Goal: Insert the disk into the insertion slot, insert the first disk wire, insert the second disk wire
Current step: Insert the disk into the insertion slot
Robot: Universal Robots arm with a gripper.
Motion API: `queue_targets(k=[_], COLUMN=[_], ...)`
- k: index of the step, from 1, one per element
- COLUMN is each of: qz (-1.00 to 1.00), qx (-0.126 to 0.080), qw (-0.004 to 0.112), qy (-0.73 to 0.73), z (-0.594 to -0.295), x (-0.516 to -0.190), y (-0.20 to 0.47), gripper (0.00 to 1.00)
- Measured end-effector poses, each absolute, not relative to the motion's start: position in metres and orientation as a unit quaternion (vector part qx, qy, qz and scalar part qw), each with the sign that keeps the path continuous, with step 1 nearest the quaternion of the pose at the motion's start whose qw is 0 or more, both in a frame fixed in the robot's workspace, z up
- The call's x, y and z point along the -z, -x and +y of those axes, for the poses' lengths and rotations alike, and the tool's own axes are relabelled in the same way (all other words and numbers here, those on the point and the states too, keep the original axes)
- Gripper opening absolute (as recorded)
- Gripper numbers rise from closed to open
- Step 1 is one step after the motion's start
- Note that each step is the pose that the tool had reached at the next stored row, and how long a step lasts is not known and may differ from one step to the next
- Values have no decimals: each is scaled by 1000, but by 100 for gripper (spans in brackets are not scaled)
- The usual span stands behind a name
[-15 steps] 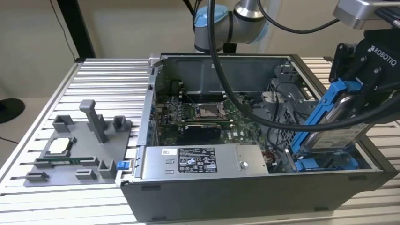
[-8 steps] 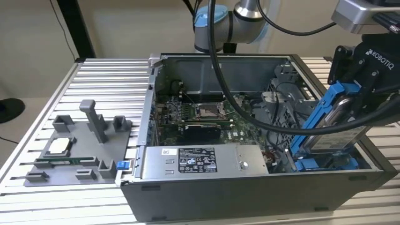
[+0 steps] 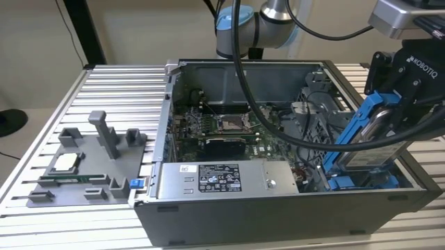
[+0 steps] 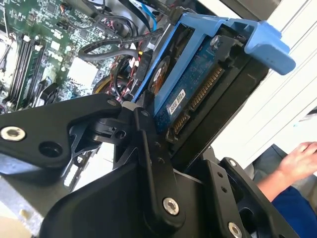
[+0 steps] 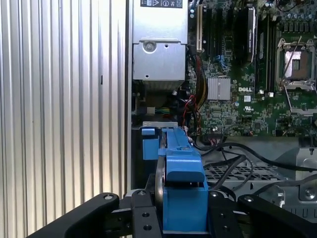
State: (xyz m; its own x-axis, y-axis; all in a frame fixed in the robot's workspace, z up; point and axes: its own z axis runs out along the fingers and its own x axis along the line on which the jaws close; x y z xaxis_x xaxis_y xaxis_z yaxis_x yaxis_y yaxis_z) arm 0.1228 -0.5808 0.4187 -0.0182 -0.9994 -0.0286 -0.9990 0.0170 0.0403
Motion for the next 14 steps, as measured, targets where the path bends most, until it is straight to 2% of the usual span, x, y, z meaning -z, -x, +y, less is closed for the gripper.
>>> queue_targets(k=[14], qz=[-713], qx=[26], qw=[2], qy=[-701], z=[-581], x=[-411], y=[-124], gripper=[0])
